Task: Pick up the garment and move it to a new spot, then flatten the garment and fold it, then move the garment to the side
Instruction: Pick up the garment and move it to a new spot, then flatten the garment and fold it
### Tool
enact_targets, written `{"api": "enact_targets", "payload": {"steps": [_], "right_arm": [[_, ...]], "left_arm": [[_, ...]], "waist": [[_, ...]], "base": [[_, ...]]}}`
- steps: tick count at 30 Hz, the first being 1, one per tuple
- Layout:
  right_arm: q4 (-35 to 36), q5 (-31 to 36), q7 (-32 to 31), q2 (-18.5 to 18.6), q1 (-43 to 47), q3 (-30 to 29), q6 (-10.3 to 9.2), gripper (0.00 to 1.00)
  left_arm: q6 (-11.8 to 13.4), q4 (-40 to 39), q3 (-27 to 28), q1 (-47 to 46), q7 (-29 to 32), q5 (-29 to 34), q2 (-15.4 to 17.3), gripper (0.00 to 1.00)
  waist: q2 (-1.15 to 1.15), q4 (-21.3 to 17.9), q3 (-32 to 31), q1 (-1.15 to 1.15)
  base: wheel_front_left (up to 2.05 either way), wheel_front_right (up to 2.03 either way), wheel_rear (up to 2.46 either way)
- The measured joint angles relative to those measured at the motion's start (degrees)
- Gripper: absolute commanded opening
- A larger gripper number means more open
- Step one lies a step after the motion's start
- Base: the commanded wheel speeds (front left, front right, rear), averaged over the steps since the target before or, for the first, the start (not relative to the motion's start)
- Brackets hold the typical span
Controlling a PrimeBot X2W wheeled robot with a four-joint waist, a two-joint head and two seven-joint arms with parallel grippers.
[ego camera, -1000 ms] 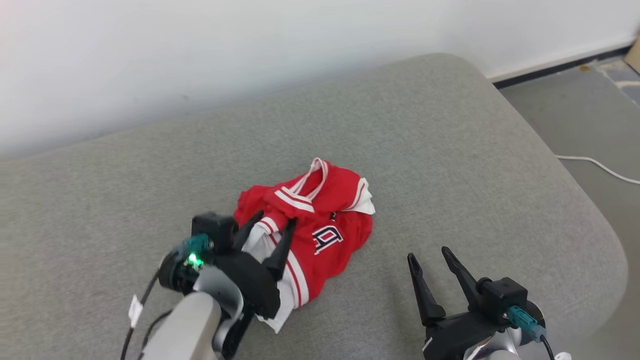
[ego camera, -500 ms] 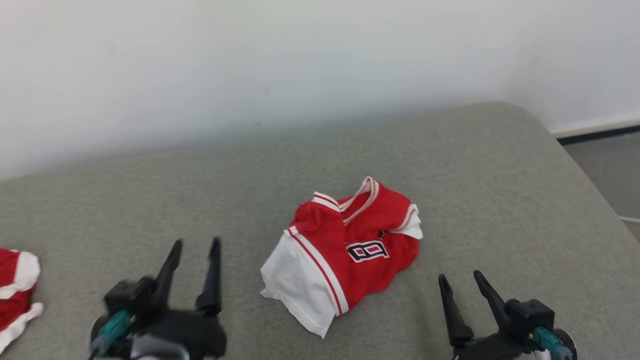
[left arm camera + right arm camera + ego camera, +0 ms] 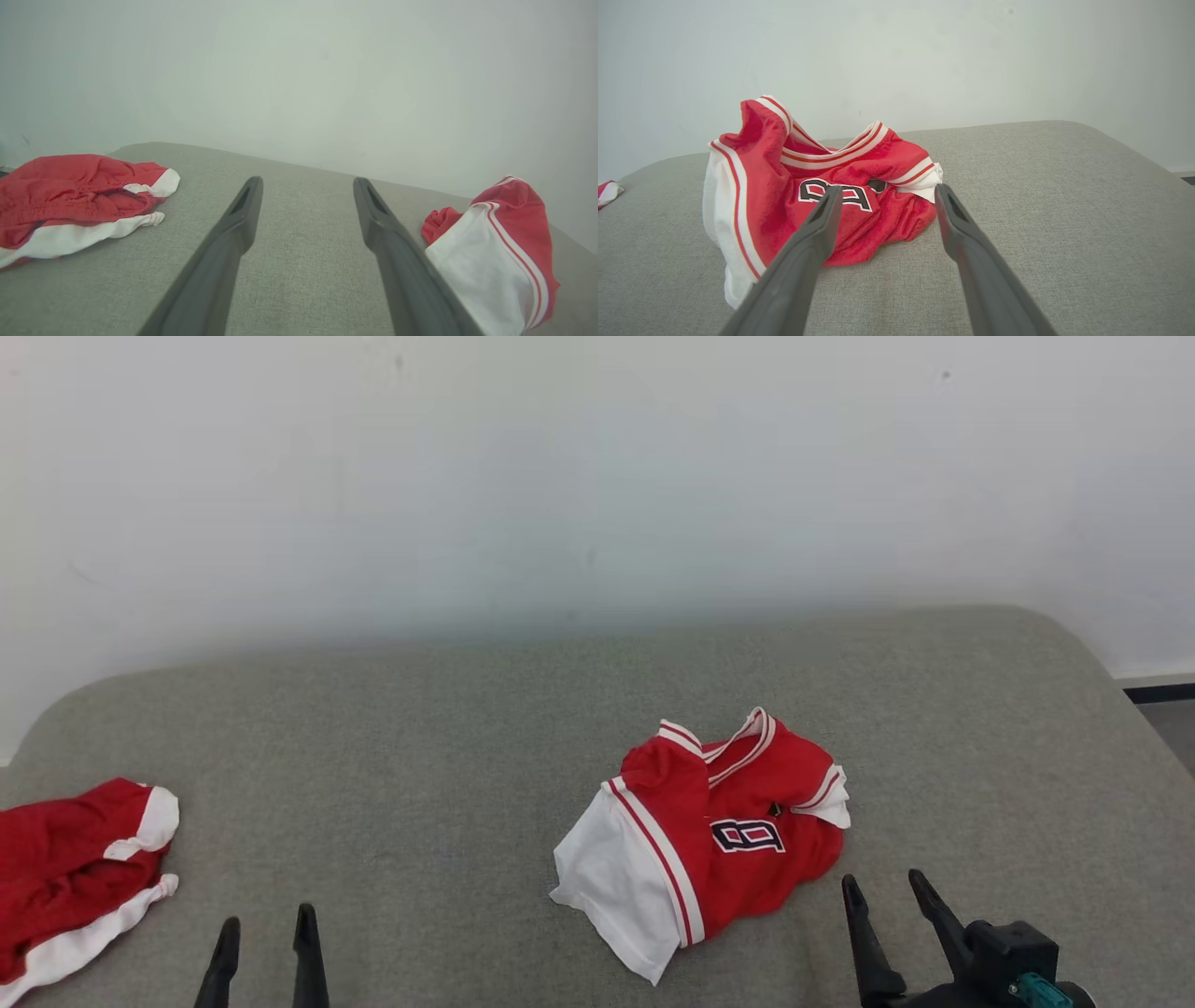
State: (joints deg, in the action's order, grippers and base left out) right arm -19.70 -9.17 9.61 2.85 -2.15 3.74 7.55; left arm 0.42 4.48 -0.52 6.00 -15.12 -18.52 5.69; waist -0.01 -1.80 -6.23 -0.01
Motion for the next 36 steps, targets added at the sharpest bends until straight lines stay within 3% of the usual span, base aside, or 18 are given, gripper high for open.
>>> {"api": "enact_targets", "payload": {"steps": [15, 36], "right_arm": [[-0.4, -0.9, 0.2, 0.0, 0.1, 0.7, 0.0, 1.0], [-1.6, -1.7, 0.8, 0.0, 0.0, 1.2, 0.0, 1.0]], "left_arm": [[-0.5, -1.4, -0.7, 2.7, 0.0, 4.4, -2.3, 1.0], [-0.6, 3.2, -2.5, 0.0, 0.6, 4.8, -1.6, 1.0]], "waist": [[0.01, 0.7, 0.0, 0.0], [0.01, 0.5, 0.1, 0.01]], "base": [[0.0, 0.0, 0.0], [0.0, 0.0, 0.0]]}}
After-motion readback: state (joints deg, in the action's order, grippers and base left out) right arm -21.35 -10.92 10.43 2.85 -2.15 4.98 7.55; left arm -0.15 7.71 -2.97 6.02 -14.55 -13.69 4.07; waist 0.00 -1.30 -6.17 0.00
